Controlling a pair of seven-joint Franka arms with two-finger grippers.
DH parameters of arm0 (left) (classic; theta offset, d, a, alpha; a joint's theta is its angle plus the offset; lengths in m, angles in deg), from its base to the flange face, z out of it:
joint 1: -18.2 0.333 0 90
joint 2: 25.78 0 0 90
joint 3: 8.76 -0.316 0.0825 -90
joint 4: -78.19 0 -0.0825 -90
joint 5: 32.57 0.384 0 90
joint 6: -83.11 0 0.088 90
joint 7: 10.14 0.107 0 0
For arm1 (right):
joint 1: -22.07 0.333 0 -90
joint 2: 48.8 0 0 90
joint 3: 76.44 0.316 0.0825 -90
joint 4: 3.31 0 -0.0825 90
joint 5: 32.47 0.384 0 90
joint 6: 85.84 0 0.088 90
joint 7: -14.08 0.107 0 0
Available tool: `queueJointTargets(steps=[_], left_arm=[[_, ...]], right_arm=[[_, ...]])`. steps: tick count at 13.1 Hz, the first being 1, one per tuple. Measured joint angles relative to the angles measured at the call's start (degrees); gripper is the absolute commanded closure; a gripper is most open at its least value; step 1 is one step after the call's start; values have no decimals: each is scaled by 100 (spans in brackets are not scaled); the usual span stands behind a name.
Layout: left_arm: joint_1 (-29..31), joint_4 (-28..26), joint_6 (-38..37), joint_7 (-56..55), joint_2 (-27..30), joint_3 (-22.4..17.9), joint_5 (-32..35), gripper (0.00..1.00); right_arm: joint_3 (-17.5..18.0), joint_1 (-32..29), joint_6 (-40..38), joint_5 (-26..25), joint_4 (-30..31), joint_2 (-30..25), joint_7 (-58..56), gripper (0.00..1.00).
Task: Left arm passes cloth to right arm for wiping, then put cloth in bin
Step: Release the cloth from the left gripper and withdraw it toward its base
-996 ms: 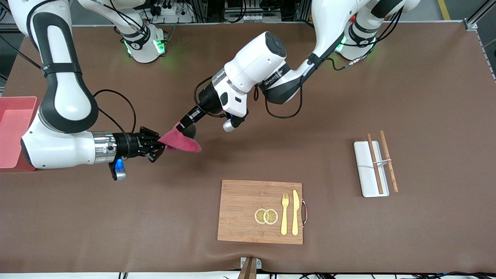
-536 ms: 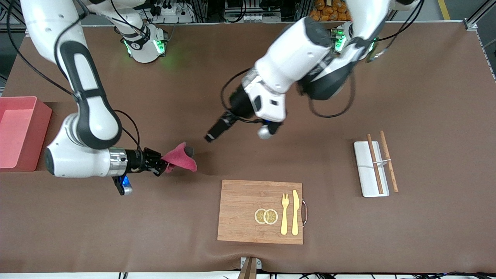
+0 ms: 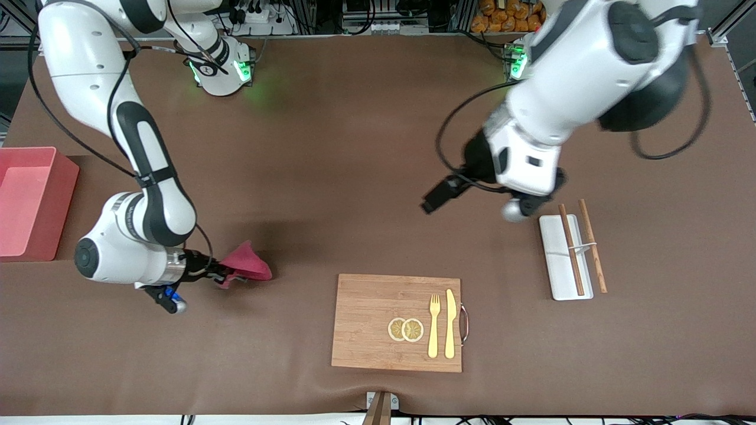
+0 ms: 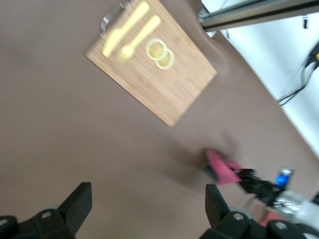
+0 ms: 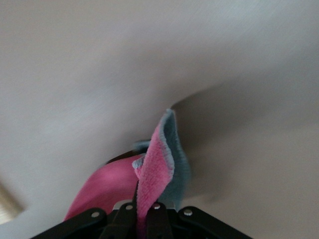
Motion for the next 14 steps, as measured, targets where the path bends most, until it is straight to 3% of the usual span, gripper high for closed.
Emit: queueJointTargets(steps=[3, 10, 12, 14], left_arm=[[582, -22, -965, 1121, 191, -3, 5, 0], [1094, -163, -1805, 2103, 558, -2, 643, 0], [1243, -206, -1832, 2687, 603, -110, 645, 0], [1190, -319, -1851, 3179, 694, -428, 645, 0]], right_arm=[[-27, -793, 100, -1038, -54, 61, -1007, 100], [-31, -2139, 857, -3804, -781, 52, -3127, 100], [-15, -2189, 1012, -4264, -903, 49, -3266, 100], [59, -2131, 1010, -4297, -817, 69, -3082, 100]])
